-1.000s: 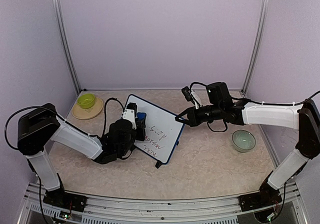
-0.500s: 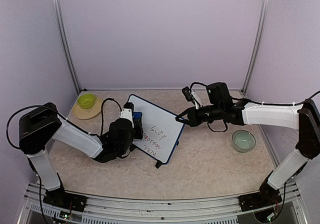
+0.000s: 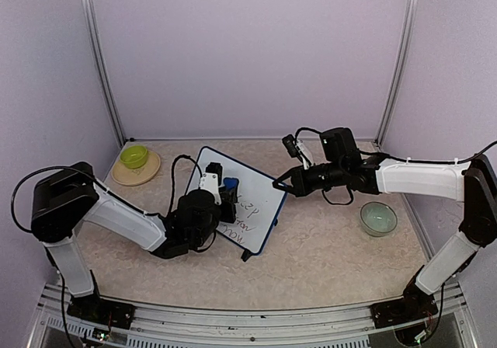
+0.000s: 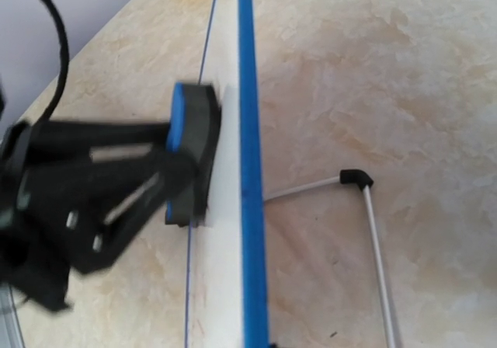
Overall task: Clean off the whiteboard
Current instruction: Erase the center of the whiteboard.
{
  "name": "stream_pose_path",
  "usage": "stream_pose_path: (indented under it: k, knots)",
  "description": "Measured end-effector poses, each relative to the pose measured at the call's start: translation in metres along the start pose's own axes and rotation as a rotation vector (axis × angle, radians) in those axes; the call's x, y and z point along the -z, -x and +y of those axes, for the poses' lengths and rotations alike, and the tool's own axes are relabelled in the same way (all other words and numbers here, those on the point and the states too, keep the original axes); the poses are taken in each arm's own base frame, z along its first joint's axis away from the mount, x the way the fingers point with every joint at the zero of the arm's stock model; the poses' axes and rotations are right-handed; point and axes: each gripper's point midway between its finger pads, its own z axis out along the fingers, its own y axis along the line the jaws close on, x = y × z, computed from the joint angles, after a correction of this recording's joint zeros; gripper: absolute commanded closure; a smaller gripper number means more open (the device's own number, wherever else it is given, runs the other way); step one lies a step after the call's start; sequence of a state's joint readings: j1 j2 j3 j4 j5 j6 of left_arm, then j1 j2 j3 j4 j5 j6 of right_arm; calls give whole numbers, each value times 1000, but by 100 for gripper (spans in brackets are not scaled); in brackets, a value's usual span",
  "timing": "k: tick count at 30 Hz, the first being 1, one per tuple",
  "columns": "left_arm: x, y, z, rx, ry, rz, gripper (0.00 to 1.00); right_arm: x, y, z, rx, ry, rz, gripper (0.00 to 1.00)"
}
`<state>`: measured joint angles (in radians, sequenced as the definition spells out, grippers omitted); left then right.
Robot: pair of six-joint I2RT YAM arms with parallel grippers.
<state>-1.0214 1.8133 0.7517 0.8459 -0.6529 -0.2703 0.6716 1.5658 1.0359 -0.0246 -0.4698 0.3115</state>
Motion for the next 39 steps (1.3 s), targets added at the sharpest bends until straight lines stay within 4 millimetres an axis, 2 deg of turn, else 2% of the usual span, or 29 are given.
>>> stream_pose_path:
  k: [3,7,10,14,17,24,27,35,39]
  knots:
    - [-4,5,25,21,45,-5,84,0,0,2,5,7,0,100]
    - [-9,8,70,24,152,-7,84,0,1,3,9,14,0,100]
    - [-10,6,84,17,195,-3,84,0,1,4,10,18,1,100]
    - [-9,6,82,16,193,-2,84,0,2,4,10,19,1,100]
    - [-9,5,70,7,174,-1,84,0,1,4,9,17,2,100]
    - [2,-5,3,-38,52,-11,85,0,0,0,4,-3,6,100]
    - [6,-8,-10,-45,32,-19,85,0,0,0,4,-4,6,100]
    - [3,-7,-2,-40,33,-25,85,0,0,0,4,-7,3,100]
    - [-1,-7,24,-39,76,-21,85,0,0,0,3,-6,2,100]
